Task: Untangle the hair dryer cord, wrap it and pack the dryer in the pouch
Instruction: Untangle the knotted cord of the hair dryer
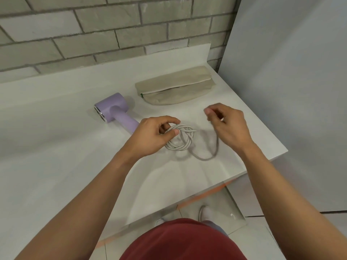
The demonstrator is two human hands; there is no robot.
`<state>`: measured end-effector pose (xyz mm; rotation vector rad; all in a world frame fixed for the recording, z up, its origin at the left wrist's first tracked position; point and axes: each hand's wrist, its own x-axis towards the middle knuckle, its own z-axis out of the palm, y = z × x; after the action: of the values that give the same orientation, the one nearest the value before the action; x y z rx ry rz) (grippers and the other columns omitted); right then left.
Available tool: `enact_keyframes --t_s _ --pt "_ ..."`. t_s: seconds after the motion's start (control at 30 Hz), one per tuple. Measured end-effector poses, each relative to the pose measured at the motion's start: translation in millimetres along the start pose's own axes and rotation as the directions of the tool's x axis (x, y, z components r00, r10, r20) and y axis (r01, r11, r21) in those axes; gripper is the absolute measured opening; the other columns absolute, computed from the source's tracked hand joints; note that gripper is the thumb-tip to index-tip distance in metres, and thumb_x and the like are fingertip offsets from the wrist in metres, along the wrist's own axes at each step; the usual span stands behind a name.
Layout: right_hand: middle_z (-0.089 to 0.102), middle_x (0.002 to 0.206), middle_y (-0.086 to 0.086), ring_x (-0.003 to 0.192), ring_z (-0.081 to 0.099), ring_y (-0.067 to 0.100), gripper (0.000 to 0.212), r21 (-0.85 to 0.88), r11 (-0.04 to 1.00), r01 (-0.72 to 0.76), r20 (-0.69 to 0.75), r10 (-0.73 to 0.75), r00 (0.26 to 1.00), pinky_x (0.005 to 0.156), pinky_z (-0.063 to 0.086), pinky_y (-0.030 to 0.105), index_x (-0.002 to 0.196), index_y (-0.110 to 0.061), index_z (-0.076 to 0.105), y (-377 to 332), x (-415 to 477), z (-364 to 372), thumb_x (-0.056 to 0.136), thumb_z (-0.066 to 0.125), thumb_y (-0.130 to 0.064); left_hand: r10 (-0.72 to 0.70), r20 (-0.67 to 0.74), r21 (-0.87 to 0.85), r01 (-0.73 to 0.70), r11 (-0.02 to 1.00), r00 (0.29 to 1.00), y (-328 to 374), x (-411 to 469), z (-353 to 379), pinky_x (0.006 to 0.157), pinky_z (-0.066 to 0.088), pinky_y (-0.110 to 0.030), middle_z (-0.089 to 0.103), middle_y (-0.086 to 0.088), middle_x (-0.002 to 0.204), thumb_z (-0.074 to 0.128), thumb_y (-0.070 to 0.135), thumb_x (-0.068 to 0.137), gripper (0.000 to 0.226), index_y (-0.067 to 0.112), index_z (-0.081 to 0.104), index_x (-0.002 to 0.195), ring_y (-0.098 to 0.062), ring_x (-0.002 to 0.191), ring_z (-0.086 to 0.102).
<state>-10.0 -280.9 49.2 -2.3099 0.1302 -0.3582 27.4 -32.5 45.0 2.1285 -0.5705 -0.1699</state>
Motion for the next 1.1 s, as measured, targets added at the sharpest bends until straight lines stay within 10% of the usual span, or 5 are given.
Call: enact_keyframes --t_s 0.23,0.47,0.67,0.87,1.1 --pt "0.064 0.093 -0.008 0.087 0.058 0.016 0.011 -0.207 0.854 0.477 0.285 -0.414 0.865 0.068 0.055 0.042 0.104 -0.023 0.074 -52 -15 14 0.095 0.07 -0.029 -0.023 -0.046 -0.046 0.021 0.999 0.999 10 9 -5 0.061 0.044 -0.013 0.069 0.007 0.084 0.073 0.03 0.094 0.014 0.031 0.069 0.108 -0.006 0.065 0.064" --pt "0.063 0.092 0.001 0.075 0.065 0.028 0.016 -0.346 0.824 0.449 0.137 -0.429 0.893 0.052 0.05 0.036 0.095 -0.013 0.068 -52 -8 32 0.088 0.08 -0.021 -0.02 -0.006 -0.119 0.019 0.993 1.0 12 12 -6 0.072 0.058 -0.034 0.072 0.004 0.093 0.068 0.017 0.096 0.023 0.029 0.063 0.115 -0.017 0.08 0.075" --pt "0.066 0.096 -0.001 0.079 0.069 0.029 0.012 -0.323 0.849 0.418 0.122 -0.4 0.908 0.059 0.054 0.04 0.1 -0.016 0.067 -50 -7 24 0.097 0.07 -0.027 0.023 -0.017 -0.004 -0.023 1.0 1.0 13 17 -11 0.065 0.043 -0.012 0.067 0.011 0.087 0.069 0.018 0.095 0.024 0.03 0.07 0.116 -0.005 0.068 0.061" --pt "0.066 0.099 -0.011 0.088 0.066 0.012 0.003 0.096 0.986 0.134 0.091 -0.142 0.986 0.081 0.054 0.033 0.099 -0.025 0.065 -42 -11 -1 0.102 0.066 -0.025 0.013 -0.016 -0.058 -0.014 0.998 1.0 8 20 -14 0.061 0.05 -0.032 0.06 0.001 0.069 0.073 0.032 0.095 0.017 0.032 0.075 0.111 -0.015 0.058 0.054" --pt "0.071 0.1 0.008 0.095 0.069 0.021 0.005 0.698 0.713 -0.07 0.03 0.068 0.997 0.092 0.06 0.039 0.104 -0.014 0.06 -30 -16 4 0.107 0.057 -0.013 -0.001 0.215 -0.166 0.038 0.985 0.977 13 20 -28 0.06 0.052 -0.03 0.067 -0.025 0.085 0.076 0.036 0.092 0.021 0.015 0.077 0.098 -0.016 0.068 0.055"
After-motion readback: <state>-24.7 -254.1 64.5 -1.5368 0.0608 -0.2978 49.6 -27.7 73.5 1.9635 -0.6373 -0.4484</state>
